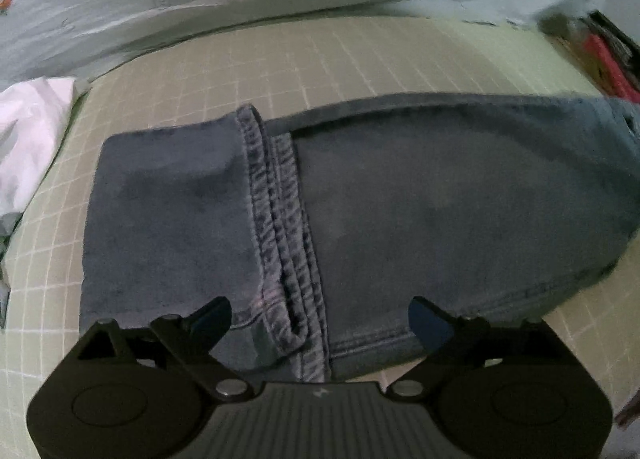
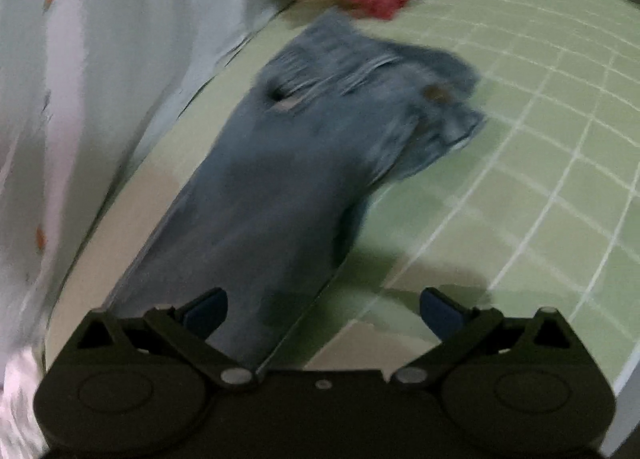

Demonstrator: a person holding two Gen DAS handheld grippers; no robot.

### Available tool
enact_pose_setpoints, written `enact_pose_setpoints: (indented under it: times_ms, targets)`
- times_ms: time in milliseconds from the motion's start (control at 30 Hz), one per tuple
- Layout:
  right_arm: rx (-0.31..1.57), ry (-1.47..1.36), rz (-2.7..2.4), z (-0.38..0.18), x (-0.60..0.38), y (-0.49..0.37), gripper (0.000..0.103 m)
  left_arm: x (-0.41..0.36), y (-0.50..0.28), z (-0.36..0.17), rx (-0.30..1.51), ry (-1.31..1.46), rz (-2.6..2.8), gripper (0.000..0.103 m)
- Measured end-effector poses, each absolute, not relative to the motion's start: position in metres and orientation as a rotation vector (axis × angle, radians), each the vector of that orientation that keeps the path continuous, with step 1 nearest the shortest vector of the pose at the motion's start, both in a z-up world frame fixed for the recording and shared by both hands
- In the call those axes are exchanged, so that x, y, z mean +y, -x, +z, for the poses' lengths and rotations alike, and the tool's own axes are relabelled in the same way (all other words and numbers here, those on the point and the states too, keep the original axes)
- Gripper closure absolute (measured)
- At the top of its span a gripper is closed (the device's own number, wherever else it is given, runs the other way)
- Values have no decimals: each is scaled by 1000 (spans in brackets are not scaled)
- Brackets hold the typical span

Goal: Fold clothes
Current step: 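Grasp the jeans waistband by the button with the right gripper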

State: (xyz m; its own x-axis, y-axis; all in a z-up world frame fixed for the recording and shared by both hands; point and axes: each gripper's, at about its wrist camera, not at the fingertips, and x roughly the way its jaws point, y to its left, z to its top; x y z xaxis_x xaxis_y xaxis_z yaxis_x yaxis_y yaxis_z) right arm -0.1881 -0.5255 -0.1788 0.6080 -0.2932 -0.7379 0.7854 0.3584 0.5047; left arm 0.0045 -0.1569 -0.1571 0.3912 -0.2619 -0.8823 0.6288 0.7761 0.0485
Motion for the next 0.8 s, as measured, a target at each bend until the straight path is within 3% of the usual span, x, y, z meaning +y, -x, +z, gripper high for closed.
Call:
enact_pose_setpoints:
  times_ms: [267,467,500,533,567,700,767,800]
  targets:
    - [431,-1000,-778,-190,-584,177,0,-162,-22,-147,1062,-317,-465,8]
    - [231,-1199,-799,-201,-617,182,1,-171,-26,-141,1032,-336,-437,8]
    - [225,-1223,-792,-202,-622,183,12,-173,-26,-140,1027,-339,-432,8]
    - [234,-1243,-790,-204,-626,185,36,-172,-27,-139,1022,-339,-428,8]
    - [251,-1263,-785,-206,-630,186,50,-171,-29,-140,1021,-334,-422,8]
    - [304,-1122,-789,-188,-622,182,62,-162,-38,-143,1030,-303,-393,8]
    - [339,-972,-785,-167,-610,172,77,-155,-41,-143,1025,-289,-383,8]
    - [350,-898,-779,-155,-603,166,77,-152,-42,-143,1022,-283,-379,8]
